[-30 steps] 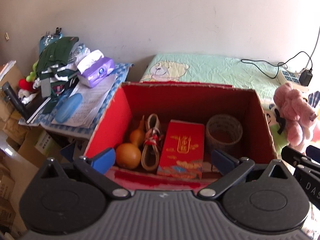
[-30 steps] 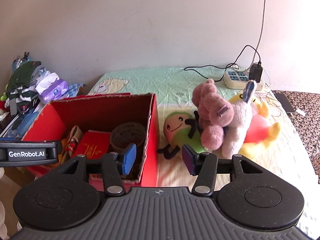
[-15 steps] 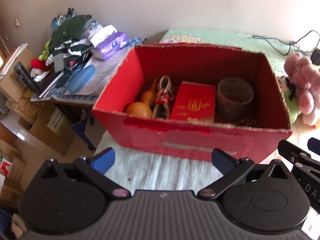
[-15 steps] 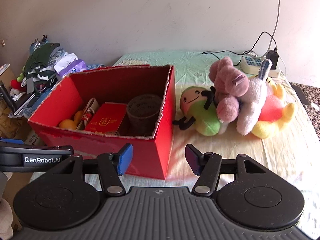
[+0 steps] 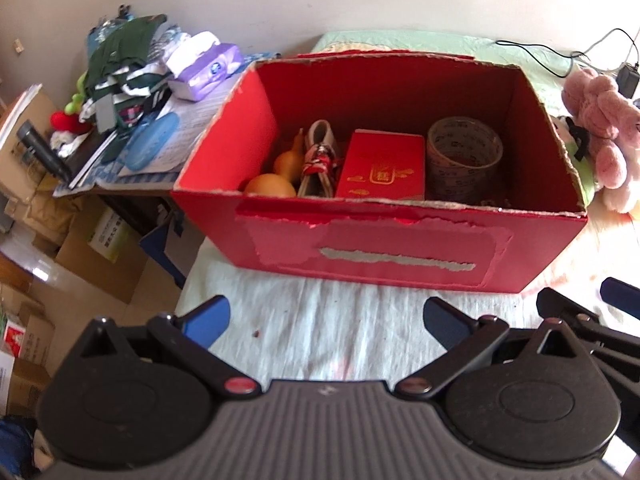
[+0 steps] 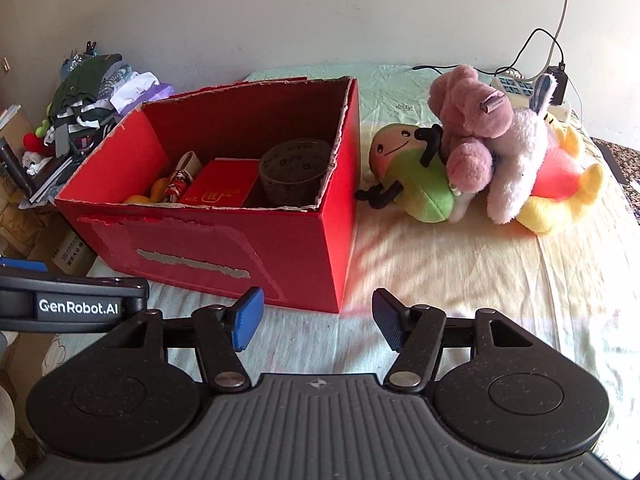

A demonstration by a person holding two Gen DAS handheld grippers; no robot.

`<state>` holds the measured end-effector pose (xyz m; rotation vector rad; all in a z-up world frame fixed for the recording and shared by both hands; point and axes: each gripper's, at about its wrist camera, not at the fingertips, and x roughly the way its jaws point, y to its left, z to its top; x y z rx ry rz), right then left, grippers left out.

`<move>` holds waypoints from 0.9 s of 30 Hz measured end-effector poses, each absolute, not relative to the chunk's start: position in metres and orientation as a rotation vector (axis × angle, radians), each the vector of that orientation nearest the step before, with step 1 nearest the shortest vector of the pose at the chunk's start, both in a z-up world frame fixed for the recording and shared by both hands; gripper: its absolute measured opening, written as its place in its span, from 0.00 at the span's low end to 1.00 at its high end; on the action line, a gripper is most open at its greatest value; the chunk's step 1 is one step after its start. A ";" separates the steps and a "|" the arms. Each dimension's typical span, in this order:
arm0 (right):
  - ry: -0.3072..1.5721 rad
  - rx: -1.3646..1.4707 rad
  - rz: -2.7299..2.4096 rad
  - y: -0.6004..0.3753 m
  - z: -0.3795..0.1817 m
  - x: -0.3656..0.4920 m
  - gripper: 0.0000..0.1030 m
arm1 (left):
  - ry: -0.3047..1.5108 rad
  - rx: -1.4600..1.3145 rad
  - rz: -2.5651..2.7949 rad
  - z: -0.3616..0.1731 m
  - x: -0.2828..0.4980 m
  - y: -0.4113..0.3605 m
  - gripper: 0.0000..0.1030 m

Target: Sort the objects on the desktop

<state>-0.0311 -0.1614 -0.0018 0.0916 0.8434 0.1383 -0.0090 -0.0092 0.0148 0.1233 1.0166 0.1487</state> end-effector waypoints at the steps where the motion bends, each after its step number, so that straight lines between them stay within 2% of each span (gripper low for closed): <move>1: 0.845 0.091 0.128 -0.162 -0.001 -0.031 0.62 | 1.014 0.126 0.139 0.016 -0.007 -0.009 1.00; 23: 0.810 0.160 -0.090 -0.109 0.032 -0.008 0.63 | 1.042 0.204 -0.109 0.042 0.048 0.038 1.00; 27: 0.817 0.171 -0.135 -0.105 0.032 -0.007 0.68 | 1.049 0.227 -0.129 0.036 0.050 0.040 0.99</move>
